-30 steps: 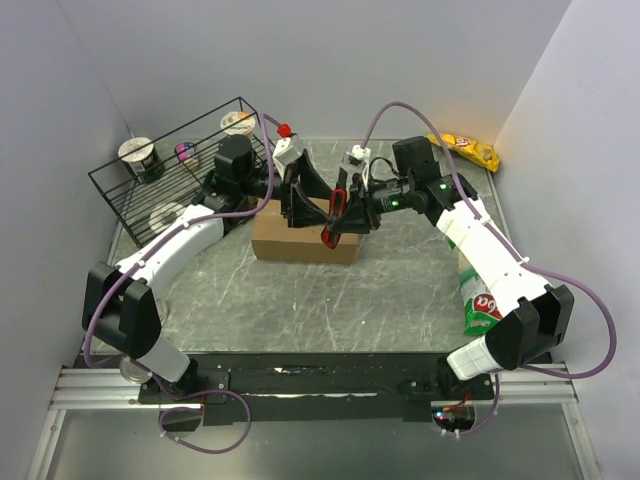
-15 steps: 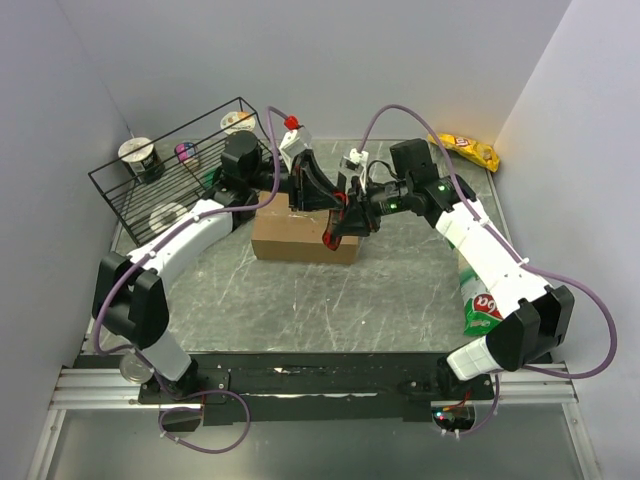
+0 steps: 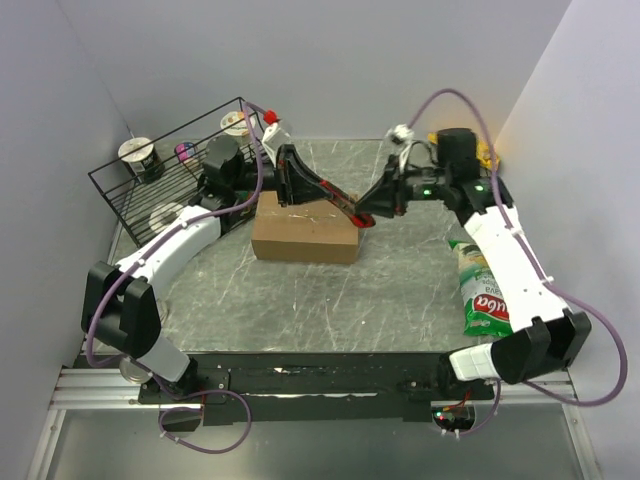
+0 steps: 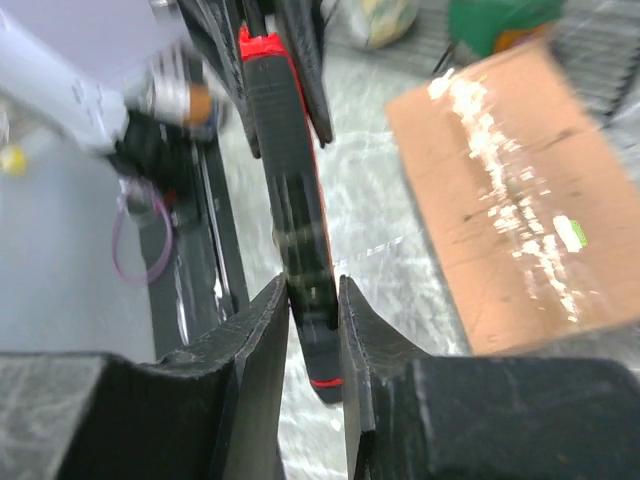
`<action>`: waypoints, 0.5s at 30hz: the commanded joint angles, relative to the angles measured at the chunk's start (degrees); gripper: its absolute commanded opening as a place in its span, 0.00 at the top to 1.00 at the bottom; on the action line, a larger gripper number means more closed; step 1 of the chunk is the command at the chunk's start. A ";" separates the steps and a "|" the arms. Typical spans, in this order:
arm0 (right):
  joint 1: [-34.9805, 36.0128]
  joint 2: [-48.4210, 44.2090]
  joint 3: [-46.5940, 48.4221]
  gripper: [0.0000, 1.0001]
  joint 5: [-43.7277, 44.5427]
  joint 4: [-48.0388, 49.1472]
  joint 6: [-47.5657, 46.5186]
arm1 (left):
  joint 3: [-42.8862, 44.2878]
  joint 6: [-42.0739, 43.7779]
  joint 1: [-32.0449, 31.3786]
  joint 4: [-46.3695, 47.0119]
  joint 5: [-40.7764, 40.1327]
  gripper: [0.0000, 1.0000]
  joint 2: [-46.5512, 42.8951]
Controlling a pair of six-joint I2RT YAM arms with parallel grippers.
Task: Unpack the express box
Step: Cut the express box at the center of the board.
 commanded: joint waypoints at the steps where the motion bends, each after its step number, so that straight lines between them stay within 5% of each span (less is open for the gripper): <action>1: -7.53 -5.83 -2.19 0.68 -0.51 6.17 16.32 | -1.16 -9.23 4.54 10.17 -2.38 0.99 -3.19; 6: -7.27 -7.24 -6.59 0.53 -6.05 12.16 20.49 | 2.52 -14.33 4.71 14.21 -2.74 0.99 -1.43; 15: -5.43 -6.28 -7.47 0.44 -7.29 16.21 21.10 | 5.17 -18.90 4.89 18.00 -2.39 0.99 0.76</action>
